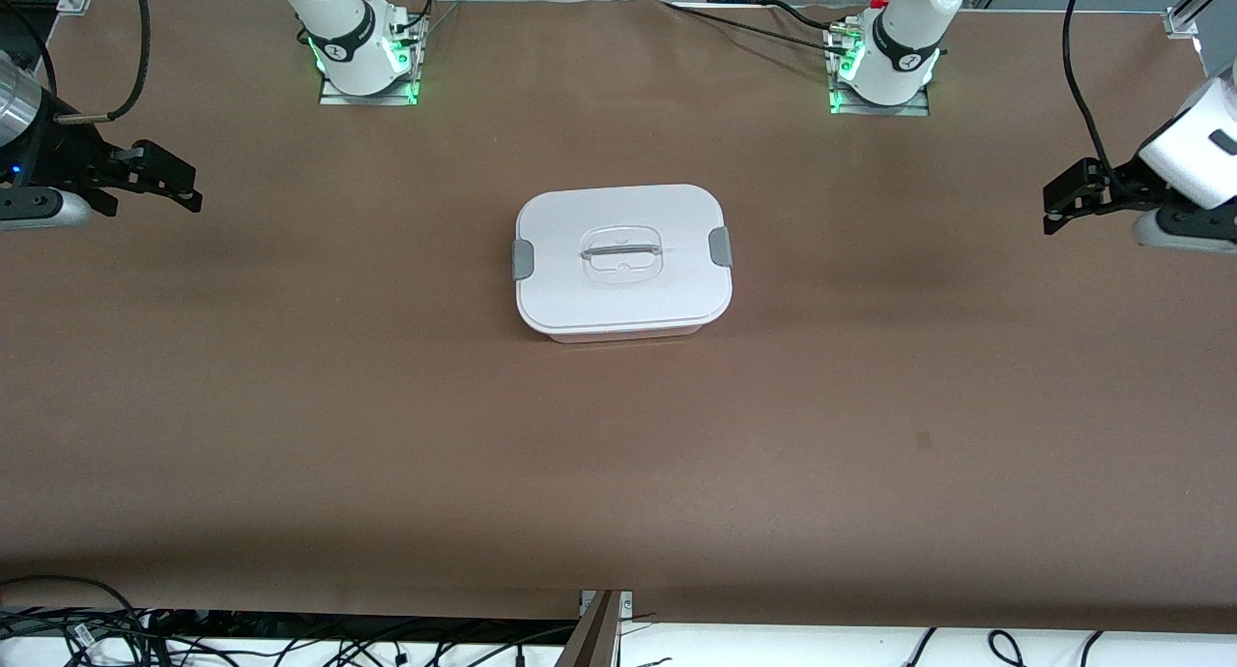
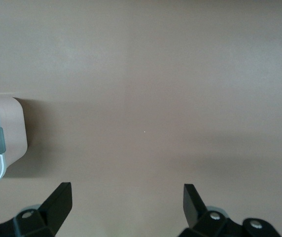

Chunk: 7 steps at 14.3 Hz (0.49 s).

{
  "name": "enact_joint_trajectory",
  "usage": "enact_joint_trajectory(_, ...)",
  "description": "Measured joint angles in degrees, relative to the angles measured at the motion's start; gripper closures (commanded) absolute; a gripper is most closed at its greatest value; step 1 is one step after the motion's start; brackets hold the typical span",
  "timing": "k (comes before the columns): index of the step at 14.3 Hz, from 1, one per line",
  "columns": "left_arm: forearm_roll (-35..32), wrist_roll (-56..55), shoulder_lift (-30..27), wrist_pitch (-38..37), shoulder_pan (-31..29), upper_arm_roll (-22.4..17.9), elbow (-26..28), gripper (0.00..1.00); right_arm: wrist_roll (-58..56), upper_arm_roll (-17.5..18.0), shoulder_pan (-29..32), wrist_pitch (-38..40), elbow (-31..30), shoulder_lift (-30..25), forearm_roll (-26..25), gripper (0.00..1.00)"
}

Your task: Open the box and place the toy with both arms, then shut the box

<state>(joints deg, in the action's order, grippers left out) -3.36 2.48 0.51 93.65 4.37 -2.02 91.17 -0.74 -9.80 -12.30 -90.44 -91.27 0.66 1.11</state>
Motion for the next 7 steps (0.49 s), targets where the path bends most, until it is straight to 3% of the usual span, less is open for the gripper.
enact_joint_trajectory(2, 0.0, -1.1, -1.5, 2.1, -0.4, -0.6, 3.2, 0.0, 0.0, 0.0, 0.0, 0.0, 0.0, 0.0, 0.0, 0.0)
enact_joint_trajectory(7, 0.0, -1.1, -1.6, 2.7, -0.7, -0.6, 5.0, 0.0, 0.0, 0.0, 0.0, 0.0, 0.0, 0.0, 0.0, 0.0)
